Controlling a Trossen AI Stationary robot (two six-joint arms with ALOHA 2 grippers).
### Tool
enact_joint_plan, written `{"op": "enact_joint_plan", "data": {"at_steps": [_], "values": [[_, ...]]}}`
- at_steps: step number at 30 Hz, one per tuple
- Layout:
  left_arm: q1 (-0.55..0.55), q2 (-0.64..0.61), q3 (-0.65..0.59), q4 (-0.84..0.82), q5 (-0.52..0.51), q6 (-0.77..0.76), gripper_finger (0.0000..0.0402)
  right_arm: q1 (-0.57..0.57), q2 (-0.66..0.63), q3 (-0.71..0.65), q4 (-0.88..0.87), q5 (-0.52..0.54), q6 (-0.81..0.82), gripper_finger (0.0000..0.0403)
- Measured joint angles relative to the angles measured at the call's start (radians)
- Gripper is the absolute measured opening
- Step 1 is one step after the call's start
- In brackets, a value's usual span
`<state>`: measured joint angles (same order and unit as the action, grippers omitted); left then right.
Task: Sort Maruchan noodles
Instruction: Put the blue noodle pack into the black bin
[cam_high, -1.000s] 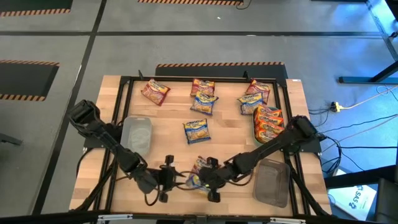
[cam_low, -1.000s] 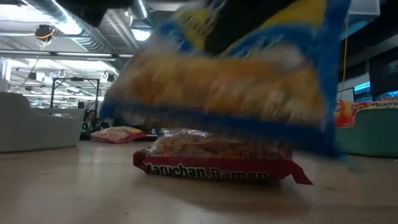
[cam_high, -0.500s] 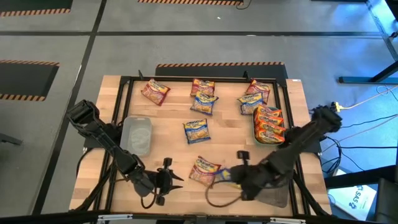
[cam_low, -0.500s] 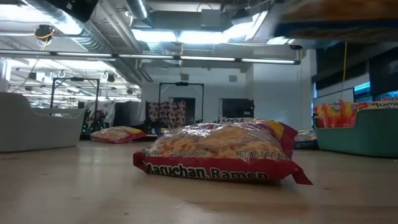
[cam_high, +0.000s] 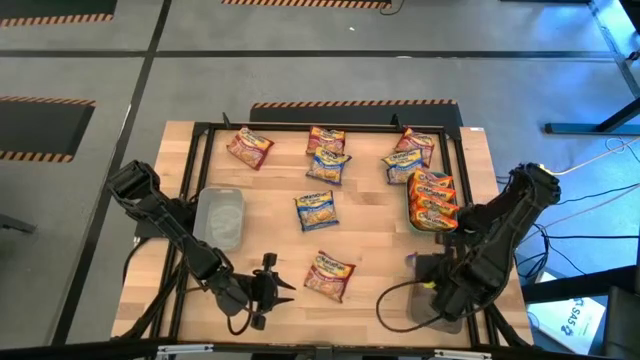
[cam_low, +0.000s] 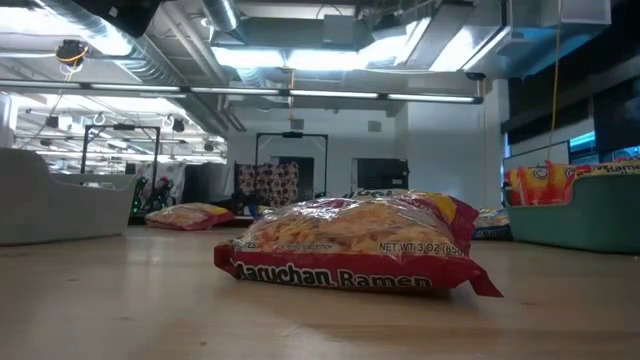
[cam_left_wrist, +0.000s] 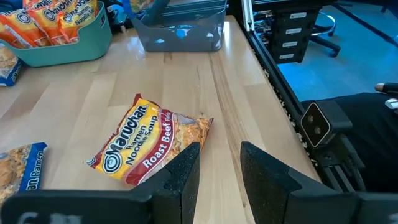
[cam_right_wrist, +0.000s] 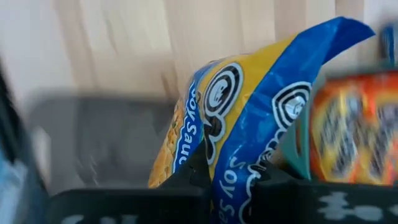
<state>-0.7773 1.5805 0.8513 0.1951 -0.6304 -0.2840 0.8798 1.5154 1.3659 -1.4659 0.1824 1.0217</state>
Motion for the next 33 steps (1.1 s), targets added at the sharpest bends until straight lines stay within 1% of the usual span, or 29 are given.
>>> {"op": "enact_joint_plan", "data": {"at_steps": [2, 8, 13, 20, 28, 33], "values": [[0.0, 0.0, 0.0, 0.0, 0.0, 0.0, 0.011, 0.012, 0.0, -0.023, -0.028, -0.042, 0.003, 0.0019], [0.0, 0.0, 0.0, 0.0, -0.001, -0.001, 0.011, 0.02, 0.0, -0.096, -0.026, -0.051, -0.015, 0.0019], [0.0, 0.001, 0.0, 0.0, -0.001, -0.001, 0.011, 0.021, 0.0, -0.11, -0.025, -0.07, -0.056, 0.0019], [0.001, 0.001, 0.0, 0.0, -0.007, -0.001, 0.011, 0.061, -0.011, -0.111, -0.007, -0.043, -0.051, 0.0019], [0.008, 0.001, -0.001, 0.0, -0.008, -0.001, 0.011, 0.144, -0.015, -0.112, 0.0, 0.0, 0.049, 0.0019], [0.008, 0.001, -0.001, 0.0, -0.008, -0.001, 0.011, 0.182, -0.015, -0.157, 0.013, 0.001, 0.074, 0.0019]]}}
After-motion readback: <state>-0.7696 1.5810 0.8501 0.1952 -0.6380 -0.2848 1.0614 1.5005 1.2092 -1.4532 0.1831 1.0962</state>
